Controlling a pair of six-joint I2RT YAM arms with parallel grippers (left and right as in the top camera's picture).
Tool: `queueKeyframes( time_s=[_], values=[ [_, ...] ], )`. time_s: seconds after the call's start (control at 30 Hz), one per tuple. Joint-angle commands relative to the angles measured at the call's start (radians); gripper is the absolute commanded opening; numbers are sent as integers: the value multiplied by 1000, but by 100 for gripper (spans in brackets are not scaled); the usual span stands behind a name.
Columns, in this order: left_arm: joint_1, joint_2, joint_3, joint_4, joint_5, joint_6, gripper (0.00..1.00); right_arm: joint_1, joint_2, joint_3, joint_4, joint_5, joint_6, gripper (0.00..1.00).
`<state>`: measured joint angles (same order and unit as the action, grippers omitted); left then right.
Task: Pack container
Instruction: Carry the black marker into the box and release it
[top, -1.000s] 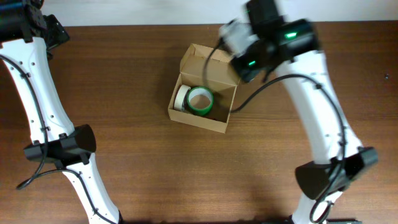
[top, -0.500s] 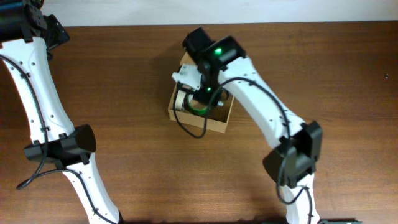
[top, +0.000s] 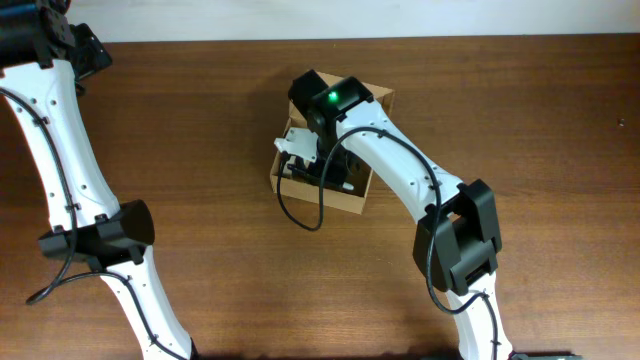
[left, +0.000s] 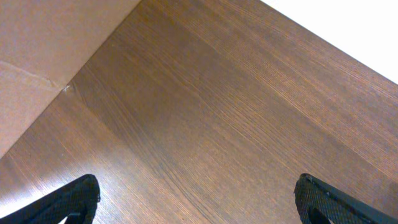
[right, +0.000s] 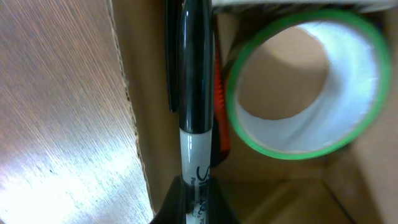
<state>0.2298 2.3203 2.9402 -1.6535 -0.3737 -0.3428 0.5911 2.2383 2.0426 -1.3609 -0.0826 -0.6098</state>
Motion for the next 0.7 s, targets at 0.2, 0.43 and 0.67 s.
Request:
queueKeyframes(
  time_s=[0.2,0.43,0.67],
  values=[
    [5,-29,-4,-1,-4,8,100,4,9,-60,29,-45,-3,4],
    [5,-29,-4,-1,-4,7,100,4,8,-57,30,-11,5,30],
    [5,-29,-4,-1,-4,8,100,4,-19,-21,23,60,39,31]
  ],
)
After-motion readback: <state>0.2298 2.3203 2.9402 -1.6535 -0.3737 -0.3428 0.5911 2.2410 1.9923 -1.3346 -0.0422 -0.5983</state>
